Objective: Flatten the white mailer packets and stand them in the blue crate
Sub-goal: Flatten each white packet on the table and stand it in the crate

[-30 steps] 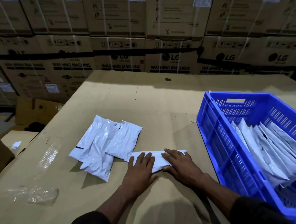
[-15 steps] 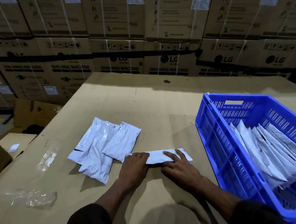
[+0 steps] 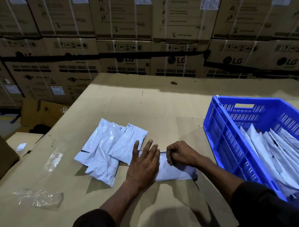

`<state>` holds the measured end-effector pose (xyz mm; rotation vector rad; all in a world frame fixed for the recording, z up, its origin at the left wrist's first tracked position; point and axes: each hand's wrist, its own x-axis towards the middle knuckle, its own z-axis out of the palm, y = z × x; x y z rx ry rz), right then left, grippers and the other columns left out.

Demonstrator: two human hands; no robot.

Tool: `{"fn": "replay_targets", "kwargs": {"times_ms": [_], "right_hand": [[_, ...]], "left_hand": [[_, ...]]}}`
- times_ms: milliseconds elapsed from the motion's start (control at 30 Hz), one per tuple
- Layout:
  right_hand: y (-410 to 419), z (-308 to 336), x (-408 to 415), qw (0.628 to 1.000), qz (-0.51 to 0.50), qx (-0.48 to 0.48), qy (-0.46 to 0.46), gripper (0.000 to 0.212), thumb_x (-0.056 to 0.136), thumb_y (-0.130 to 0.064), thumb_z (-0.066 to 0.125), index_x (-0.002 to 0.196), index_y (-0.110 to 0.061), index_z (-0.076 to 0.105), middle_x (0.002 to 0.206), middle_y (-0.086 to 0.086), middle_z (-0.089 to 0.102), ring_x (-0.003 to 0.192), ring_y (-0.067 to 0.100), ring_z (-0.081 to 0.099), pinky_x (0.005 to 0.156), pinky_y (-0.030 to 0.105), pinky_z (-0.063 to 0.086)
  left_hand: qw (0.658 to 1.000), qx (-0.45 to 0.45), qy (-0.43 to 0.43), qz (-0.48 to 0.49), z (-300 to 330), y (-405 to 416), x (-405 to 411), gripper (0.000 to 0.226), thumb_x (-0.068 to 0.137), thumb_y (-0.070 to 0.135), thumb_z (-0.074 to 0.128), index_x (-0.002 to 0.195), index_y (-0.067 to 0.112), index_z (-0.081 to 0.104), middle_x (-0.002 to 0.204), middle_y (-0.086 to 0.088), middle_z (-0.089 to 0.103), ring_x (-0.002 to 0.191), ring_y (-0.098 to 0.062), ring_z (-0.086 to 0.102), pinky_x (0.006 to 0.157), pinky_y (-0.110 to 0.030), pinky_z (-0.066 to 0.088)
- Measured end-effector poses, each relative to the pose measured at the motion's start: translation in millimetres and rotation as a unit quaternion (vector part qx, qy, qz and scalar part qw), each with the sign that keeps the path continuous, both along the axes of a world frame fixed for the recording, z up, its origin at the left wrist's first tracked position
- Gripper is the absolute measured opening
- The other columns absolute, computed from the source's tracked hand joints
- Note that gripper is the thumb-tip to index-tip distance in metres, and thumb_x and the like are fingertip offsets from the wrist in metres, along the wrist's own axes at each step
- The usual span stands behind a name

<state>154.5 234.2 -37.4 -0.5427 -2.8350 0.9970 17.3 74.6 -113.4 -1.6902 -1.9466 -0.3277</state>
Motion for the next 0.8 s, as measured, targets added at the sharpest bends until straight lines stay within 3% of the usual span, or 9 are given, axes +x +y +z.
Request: {"fn": "replay_targets", "kwargs": {"times_ms": [100, 167, 233, 367, 533, 667, 800], "right_hand": [[4, -15, -1, 0.998, -0.021, 0.060, -0.029, 0.026, 0.074, -0.007, 0.051, 0.075, -0.020, 0.073, 0.075, -0.006, 0.074, 0.077, 0.017, 0.068, 0.076, 0.035, 0.053], [2, -36, 1, 0.969, -0.059, 0.237, 0.019, 0.024, 0.077, -0.012, 0.055, 0.090, -0.025, 0.072, 0.092, -0.008, 0.073, 0.098, 0.022, 0.067, 0.080, 0.035, 0.048], [-5, -60, 5, 0.945, -0.065, 0.315, 0.052, 0.028, 0.077, -0.014, 0.058, 0.101, -0.026, 0.067, 0.107, -0.011, 0.070, 0.113, 0.023, 0.062, 0.086, 0.040, 0.045], [-17, -95, 11, 0.953, -0.061, 0.297, 0.022, 0.040, 0.096, -0.030, 0.045, 0.134, -0.022, 0.056, 0.143, -0.004, 0.055, 0.133, 0.022, 0.049, 0.102, 0.045, 0.042], [-20, -111, 14, 0.949, -0.067, 0.306, -0.049, 0.048, 0.103, -0.039, 0.031, 0.145, -0.025, 0.050, 0.153, -0.007, 0.046, 0.139, 0.021, 0.045, 0.112, 0.044, 0.023], [-18, -106, 11, 0.952, -0.075, 0.290, -0.055, 0.048, 0.103, -0.041, 0.029, 0.146, -0.030, 0.046, 0.154, -0.009, 0.043, 0.140, 0.021, 0.044, 0.111, 0.046, 0.023], [-12, -98, 7, 0.947, -0.070, 0.295, -0.109, 0.054, 0.103, -0.055, 0.022, 0.155, -0.040, 0.026, 0.160, -0.013, 0.031, 0.146, 0.026, 0.031, 0.101, 0.067, 0.031]], "left_hand": [[0.996, -0.064, -0.045, 0.032, -14, -3, 2, 0.049, 0.096, 0.025, 0.057, 0.141, 0.008, 0.056, 0.147, -0.012, 0.055, 0.137, -0.034, 0.050, 0.116, -0.062, 0.031], [0.988, -0.107, -0.089, 0.065, -22, -3, 1, 0.050, 0.098, 0.030, 0.046, 0.143, 0.010, 0.053, 0.147, -0.011, 0.055, 0.132, -0.034, 0.053, 0.113, -0.057, 0.036], [0.976, -0.159, -0.117, 0.087, -27, -4, 0, 0.052, 0.098, 0.034, 0.037, 0.138, 0.010, 0.059, 0.142, -0.012, 0.060, 0.129, -0.034, 0.056, 0.108, -0.057, 0.041], [0.977, -0.151, -0.123, 0.083, -30, -1, 2, 0.051, 0.099, 0.036, 0.036, 0.125, 0.007, 0.069, 0.130, -0.012, 0.067, 0.123, -0.033, 0.061, 0.107, -0.058, 0.046], [0.975, -0.144, -0.153, 0.073, -30, 19, -5, 0.052, 0.103, 0.036, 0.033, 0.130, 0.007, 0.066, 0.133, -0.011, 0.066, 0.126, -0.031, 0.059, 0.111, -0.048, 0.043], [0.971, -0.138, -0.182, 0.074, -44, 20, -9, 0.052, 0.103, 0.039, 0.035, 0.139, 0.013, 0.063, 0.144, -0.010, 0.060, 0.131, -0.043, 0.055, 0.107, -0.054, 0.047], [0.971, -0.104, -0.203, 0.067, -48, 21, -9, 0.052, 0.104, 0.043, 0.037, 0.147, 0.021, 0.056, 0.152, -0.011, 0.053, 0.140, -0.051, 0.043, 0.110, -0.061, 0.041]]}}
